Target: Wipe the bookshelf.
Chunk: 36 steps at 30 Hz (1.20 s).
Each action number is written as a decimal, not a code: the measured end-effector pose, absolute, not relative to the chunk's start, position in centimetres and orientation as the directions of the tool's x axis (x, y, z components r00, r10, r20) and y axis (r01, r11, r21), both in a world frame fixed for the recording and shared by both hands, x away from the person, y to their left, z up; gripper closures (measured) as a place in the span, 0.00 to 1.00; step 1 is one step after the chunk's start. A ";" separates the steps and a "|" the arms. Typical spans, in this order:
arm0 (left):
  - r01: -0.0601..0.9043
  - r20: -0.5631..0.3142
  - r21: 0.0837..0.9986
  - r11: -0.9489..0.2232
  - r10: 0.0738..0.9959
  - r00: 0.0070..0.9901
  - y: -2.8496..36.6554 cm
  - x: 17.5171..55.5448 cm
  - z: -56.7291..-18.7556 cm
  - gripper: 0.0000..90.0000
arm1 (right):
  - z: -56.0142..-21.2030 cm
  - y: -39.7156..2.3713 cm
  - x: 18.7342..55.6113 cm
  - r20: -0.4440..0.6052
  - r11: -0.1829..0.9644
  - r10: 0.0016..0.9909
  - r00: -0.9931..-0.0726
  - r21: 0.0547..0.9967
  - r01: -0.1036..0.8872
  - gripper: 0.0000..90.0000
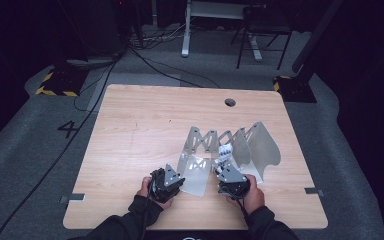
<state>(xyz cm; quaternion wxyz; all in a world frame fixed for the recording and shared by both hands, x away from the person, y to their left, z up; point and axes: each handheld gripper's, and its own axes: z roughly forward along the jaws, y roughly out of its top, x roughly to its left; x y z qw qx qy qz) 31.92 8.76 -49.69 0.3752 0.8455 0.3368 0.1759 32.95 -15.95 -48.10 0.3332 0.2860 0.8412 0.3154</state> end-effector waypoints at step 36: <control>0.432 0.052 0.752 -0.498 0.698 0.714 8.9 31.9 -49.6 0.84 | -45.7 -15.7 33.2 -0.474 0.612 0.738 -0.481 0.770 0.180 0.87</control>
